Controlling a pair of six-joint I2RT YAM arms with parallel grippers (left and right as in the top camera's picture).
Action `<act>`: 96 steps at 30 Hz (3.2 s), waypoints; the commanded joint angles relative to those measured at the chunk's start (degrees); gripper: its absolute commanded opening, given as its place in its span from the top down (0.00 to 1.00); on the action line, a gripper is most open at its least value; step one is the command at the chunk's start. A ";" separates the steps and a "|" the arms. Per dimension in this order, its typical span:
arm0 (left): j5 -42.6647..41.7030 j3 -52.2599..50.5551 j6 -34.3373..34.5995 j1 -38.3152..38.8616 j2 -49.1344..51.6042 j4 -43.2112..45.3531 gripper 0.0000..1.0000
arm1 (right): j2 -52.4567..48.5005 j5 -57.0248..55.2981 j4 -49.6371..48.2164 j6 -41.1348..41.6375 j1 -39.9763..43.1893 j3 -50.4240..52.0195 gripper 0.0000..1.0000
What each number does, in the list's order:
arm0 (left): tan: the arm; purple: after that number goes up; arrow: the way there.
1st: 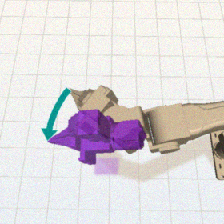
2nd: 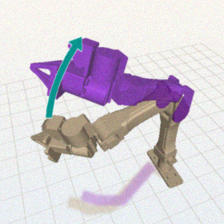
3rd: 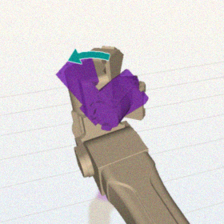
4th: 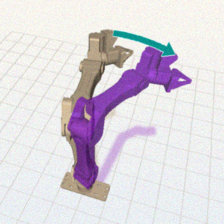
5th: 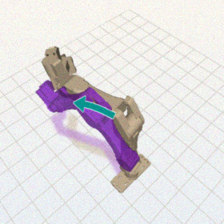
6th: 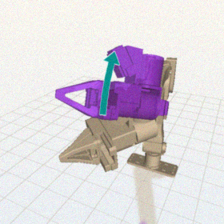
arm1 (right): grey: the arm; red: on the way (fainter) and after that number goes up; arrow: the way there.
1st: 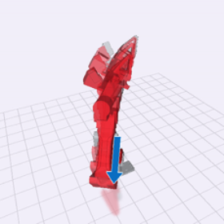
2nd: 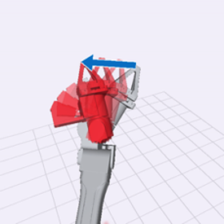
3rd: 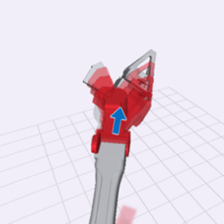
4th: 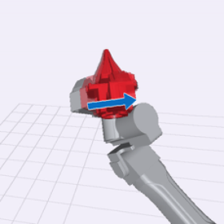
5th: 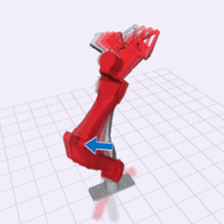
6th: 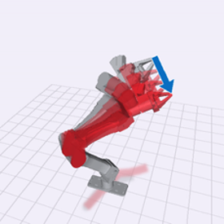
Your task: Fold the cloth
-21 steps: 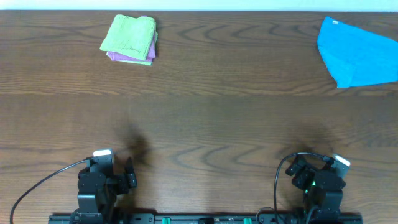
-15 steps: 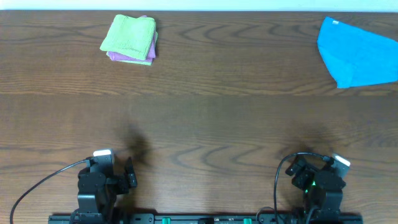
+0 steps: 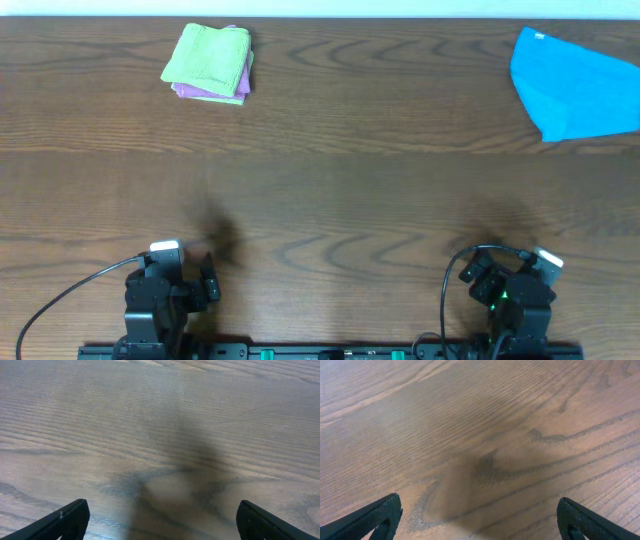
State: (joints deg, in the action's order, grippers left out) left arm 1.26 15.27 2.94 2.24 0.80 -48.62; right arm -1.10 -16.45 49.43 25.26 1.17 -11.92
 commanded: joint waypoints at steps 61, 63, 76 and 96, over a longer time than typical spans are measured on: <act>-0.24 -2.10 -0.42 -0.39 -0.59 -2.45 0.05 | 0.35 -0.44 0.17 0.63 0.26 0.52 0.01; -0.24 -2.10 -0.42 -0.39 -0.59 -2.45 0.05 | 0.35 -0.42 0.17 0.63 0.26 0.52 0.01; -0.24 -2.10 -0.42 -0.39 -0.59 -2.45 0.05 | 0.35 -0.44 0.20 0.63 0.26 0.52 0.01; -0.24 -2.10 -0.42 -0.39 -0.59 -2.45 0.05 | 0.35 -0.42 -2.01 0.63 0.26 0.52 0.01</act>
State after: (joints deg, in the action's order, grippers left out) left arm 1.23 15.27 2.94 2.24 0.80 -48.62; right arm -1.10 -16.45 48.38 25.26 1.17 -11.90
